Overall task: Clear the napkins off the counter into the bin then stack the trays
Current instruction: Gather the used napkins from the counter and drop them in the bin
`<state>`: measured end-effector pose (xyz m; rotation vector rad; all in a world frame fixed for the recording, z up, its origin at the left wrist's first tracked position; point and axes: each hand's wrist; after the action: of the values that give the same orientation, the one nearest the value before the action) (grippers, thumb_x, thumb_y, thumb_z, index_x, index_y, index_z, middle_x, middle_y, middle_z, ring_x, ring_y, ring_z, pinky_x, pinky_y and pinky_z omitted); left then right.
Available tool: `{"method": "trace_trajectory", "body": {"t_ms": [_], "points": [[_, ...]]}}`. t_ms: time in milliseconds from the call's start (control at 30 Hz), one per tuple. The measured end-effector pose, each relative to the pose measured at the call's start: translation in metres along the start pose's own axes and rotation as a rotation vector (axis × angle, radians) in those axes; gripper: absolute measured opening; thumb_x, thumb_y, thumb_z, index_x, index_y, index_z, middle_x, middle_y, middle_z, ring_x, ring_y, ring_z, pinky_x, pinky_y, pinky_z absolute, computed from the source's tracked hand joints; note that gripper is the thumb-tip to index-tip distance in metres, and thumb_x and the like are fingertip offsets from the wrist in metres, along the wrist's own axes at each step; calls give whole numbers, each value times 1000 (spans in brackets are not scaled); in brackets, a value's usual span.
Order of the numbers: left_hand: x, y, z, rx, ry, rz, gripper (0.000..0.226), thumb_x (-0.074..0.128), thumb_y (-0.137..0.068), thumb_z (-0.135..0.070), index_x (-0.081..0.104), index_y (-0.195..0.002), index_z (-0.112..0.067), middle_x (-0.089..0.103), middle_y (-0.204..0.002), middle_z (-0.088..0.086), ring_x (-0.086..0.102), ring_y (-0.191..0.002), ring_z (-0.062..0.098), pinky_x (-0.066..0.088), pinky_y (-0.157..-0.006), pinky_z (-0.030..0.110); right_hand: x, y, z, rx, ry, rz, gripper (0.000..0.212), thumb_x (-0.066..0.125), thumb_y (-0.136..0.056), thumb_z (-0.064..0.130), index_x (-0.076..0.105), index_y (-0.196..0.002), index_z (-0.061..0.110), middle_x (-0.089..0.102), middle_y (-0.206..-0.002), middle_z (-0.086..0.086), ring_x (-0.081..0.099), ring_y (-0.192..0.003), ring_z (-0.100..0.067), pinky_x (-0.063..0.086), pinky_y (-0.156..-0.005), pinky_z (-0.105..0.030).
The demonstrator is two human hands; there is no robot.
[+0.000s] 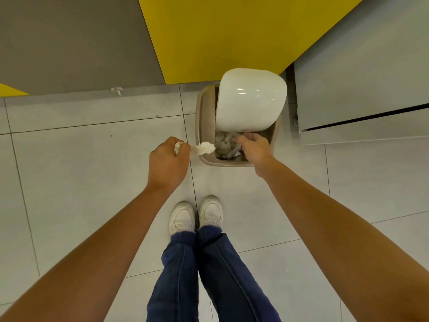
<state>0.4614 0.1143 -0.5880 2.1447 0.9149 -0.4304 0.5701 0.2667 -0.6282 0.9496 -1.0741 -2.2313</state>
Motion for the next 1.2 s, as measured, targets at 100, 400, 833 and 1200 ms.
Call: {"method": "trace_trajectory", "body": {"t_ms": [100, 400, 833, 1200], "points": [[7, 5, -5, 8, 17, 25, 17, 41, -95, -18, 55, -88, -11, 60, -79, 6, 55, -70, 20, 39, -55, 17, -6, 5, 1, -15, 7, 8, 37, 55, -90, 19, 56, -127, 12, 55, -128, -3, 52, -116, -20, 45, -102, -35], [46, 7, -37, -7, -7, 159, 21, 42, -96, -23, 56, -98, -7, 54, -85, 3, 48, -78, 18, 34, -59, 22, -28, 15, 12, 73, -192, 79, 20, 50, -93, 20, 58, -106, 7, 56, -127, -17, 55, -116, -25, 50, -77, -25], [116, -24, -57, -276, 123, 314, 37, 35, -99, -26, 49, -123, -3, 58, -117, 19, 58, -102, 31, 44, -74, 32, -39, 20, 17, -79, -81, 44, 21, 46, -92, 19, 59, -86, 4, 48, -78, -5, 43, -74, -15, 39, -69, -28], [124, -47, -60, -795, 631, 229, 30, 39, -99, -21, 50, -126, -10, 57, -120, 7, 51, -98, 23, 47, -94, 34, -46, 20, 14, -48, -7, 30, 29, 42, -96, 25, 59, -109, 5, 60, -116, -16, 53, -115, -27, 45, -98, -37]]}}
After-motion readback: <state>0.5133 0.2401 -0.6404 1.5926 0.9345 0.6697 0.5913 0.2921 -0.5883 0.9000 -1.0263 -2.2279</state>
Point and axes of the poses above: each hand's wrist, its own y-axis away from the middle knuckle, its own x-axis out of the palm, z = x × y
